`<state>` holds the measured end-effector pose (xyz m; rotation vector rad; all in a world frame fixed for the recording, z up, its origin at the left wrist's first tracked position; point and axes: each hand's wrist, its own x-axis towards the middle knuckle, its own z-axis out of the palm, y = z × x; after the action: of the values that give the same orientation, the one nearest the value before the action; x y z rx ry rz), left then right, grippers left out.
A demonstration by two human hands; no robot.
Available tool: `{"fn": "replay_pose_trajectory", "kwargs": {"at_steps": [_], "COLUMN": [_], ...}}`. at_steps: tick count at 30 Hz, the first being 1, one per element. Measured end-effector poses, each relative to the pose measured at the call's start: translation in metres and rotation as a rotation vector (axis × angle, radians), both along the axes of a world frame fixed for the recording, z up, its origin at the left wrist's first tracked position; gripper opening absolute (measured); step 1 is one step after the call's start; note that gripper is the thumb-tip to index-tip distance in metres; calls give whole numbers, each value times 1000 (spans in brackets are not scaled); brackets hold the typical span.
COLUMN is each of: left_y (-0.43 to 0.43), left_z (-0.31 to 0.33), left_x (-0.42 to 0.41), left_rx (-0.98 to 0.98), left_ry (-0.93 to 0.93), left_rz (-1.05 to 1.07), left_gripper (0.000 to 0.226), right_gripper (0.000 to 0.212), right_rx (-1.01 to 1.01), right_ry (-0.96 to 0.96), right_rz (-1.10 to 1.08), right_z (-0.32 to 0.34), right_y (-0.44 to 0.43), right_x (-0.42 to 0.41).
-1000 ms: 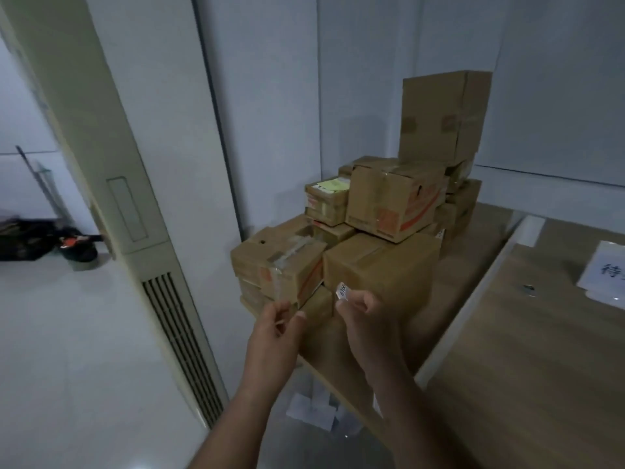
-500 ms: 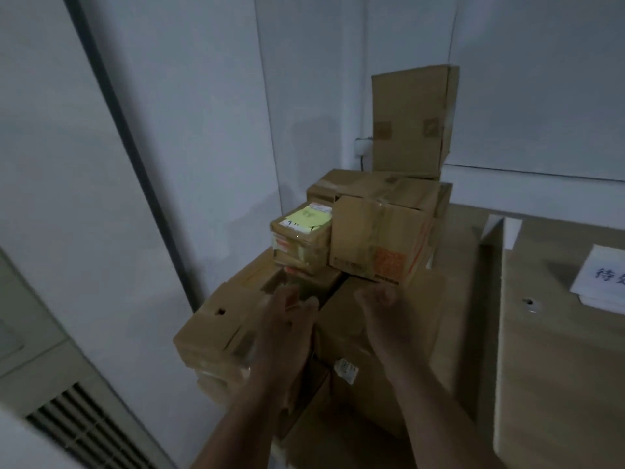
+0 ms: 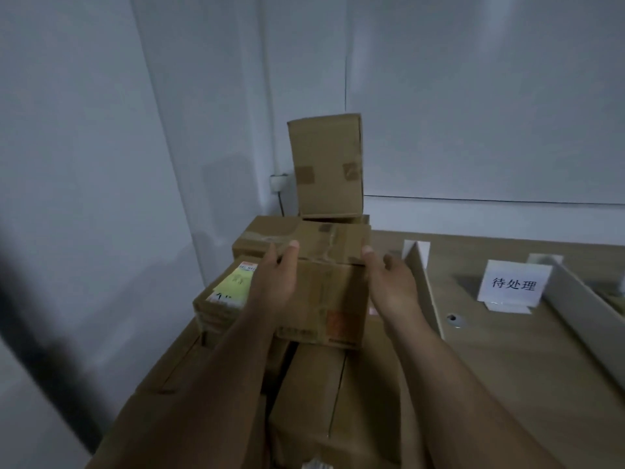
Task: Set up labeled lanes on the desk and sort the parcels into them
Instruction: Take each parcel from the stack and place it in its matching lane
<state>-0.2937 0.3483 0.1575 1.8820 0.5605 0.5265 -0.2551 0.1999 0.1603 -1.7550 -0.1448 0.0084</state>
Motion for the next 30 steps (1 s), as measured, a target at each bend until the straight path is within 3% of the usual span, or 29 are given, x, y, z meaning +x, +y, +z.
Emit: {"fn": "replay_pose_trajectory", "kwargs": {"at_steps": [3,7,14,15,18,19,22,25,29,30], "left_y": [3,2,-7,-8,-13,-14,-17,-16,-15,-17], "left_z": [-4,-4,3,4,7,6,10,8,9,12], "left_x": [12,12,-9,-13,-24,-27,-38,-42,-45,-48], "left_rx": [-25,-107,-247,-267,-275,-267,-221,-283,-412,-421], "left_ry": [15,16,-65,-82,-126,-137,-138,-129,-110,-116], "left_rz": [24,70,-28,-30,-65,-80,-138,-132,-137,-144], "left_gripper": [59,60,25,28,73,78,73,94,109,109], "right_gripper": [35,29,21,23,18,21,42,48,110,116], "right_rx": [-76,-114,91,137,197,204,174,139,126,131], "right_ry": [-5,30,33,29,20,19,-21,-42,47,48], "right_rz": [-10,-53,-44,-46,-5,21,82,105,112,108], "right_z": [-4,-9,-2,-2,-2,-2,0,3,7,10], "right_y": [7,0,-27,-30,-35,-36,-38,-39,-41,-41], "right_x": [10,10,-6,-9,-23,-28,-34,-39,-40,-39]}}
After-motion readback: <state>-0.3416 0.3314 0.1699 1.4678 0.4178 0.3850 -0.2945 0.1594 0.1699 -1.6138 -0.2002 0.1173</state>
